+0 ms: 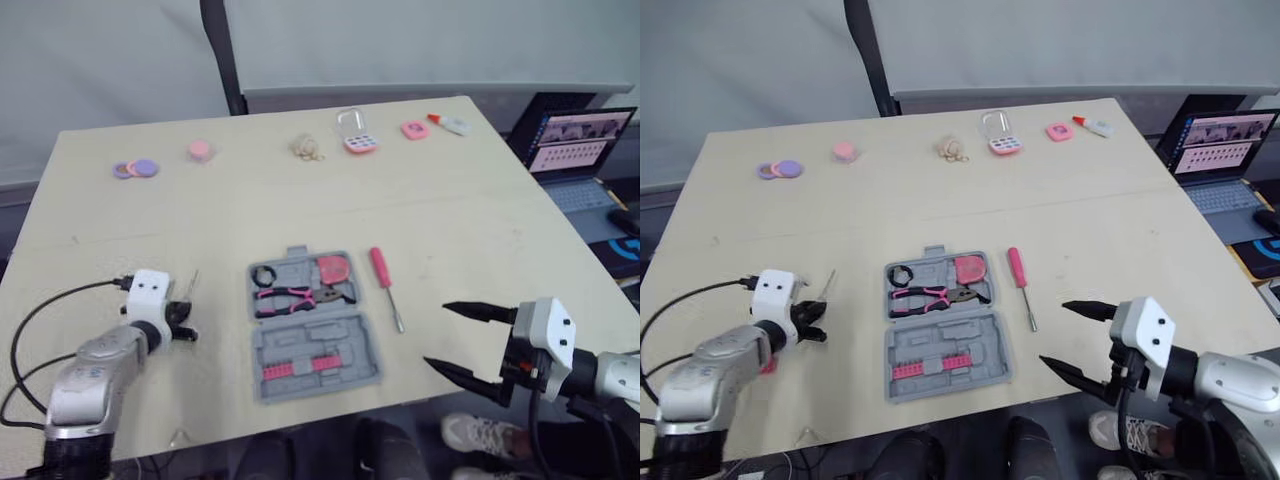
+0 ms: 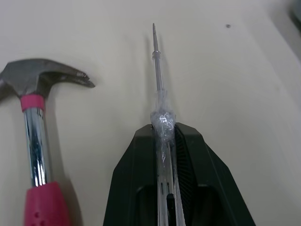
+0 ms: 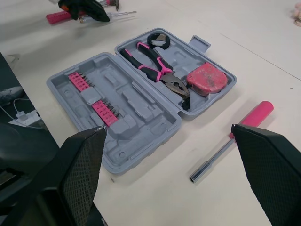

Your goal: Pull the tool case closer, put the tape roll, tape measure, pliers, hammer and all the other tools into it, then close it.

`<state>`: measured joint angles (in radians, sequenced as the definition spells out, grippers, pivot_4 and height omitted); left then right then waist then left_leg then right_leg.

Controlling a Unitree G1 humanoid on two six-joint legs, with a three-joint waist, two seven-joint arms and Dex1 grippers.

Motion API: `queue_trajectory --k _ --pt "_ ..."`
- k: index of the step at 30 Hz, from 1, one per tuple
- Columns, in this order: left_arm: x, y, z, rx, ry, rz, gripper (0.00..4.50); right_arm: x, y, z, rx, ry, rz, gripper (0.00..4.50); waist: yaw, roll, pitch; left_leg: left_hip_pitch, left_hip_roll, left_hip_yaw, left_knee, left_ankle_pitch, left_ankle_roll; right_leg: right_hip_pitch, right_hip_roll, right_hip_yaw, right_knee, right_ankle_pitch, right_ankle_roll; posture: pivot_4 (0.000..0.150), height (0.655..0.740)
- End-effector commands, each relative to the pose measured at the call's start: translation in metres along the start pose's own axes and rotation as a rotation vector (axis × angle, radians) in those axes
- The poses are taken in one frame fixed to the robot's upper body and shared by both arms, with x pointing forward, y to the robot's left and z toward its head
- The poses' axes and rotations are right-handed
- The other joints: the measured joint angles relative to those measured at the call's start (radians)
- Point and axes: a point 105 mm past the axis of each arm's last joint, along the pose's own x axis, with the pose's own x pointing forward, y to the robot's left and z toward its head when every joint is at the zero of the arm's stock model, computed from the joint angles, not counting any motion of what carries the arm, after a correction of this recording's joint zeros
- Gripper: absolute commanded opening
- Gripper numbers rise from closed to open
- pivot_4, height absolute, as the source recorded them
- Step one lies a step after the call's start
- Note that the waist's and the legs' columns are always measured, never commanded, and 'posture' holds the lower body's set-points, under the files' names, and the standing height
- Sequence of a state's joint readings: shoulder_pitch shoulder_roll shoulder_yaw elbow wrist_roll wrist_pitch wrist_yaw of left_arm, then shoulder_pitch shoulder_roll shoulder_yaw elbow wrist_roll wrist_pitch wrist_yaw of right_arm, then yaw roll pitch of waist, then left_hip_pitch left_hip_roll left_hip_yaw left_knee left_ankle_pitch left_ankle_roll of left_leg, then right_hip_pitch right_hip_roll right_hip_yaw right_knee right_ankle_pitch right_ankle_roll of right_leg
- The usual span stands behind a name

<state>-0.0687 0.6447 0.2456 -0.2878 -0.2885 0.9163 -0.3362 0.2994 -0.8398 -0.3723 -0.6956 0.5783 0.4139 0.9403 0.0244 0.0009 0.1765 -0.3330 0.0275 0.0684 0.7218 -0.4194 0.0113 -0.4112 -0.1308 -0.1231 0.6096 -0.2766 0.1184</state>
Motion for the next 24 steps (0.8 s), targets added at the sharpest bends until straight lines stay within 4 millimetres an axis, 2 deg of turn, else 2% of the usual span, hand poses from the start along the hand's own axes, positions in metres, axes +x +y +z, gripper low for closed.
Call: queue_trajectory --k 1,7,13,19,24 --pt "-0.01 -0.023 0.026 0.142 -0.048 -0.229 0.06 -0.002 -0.001 0.005 -0.02 0.001 0.02 4.5 0.002 0.0 0.0 0.0 0.0 0.0 0.0 0.0 0.0 0.0 0.0 0.0 0.0 0.0 0.0 0.15 0.7287" --pt "-0.023 -0.059 0.041 0.377 -0.01 -0.522 0.06 0.004 0.0 0.006 -0.023 0.006 0.034 4.5 0.001 0.001 0.001 -0.001 0.0 0.0 -0.001 0.0 0.0 0.0 0.0 0.0 -0.002 0.0 0.0 0.15 0.7287" --pt "-0.026 -0.083 0.043 0.62 0.047 -0.652 0.06 0.007 0.0 0.005 -0.023 0.012 0.037 4.5 0.001 0.002 0.001 -0.001 -0.001 0.001 -0.001 0.0 0.0 -0.001 0.001 0.0 -0.002 0.0 0.0 0.15 0.7287" --pt "-0.02 -0.108 0.058 0.685 0.05 -0.753 0.06 0.004 0.002 -0.004 -0.025 0.049 0.046 4.5 0.006 0.001 0.001 -0.002 -0.001 0.002 -0.001 0.0 0.0 0.0 0.002 0.0 -0.002 0.0 0.001 0.15 0.7287" --pt "-0.022 -0.129 0.063 0.742 0.079 -0.828 0.06 0.002 0.004 -0.008 -0.028 0.06 0.05 4.5 0.002 0.001 0.001 -0.002 -0.002 0.009 -0.001 0.0 0.001 0.0 0.002 0.0 -0.003 0.001 0.001 0.15 0.7287"
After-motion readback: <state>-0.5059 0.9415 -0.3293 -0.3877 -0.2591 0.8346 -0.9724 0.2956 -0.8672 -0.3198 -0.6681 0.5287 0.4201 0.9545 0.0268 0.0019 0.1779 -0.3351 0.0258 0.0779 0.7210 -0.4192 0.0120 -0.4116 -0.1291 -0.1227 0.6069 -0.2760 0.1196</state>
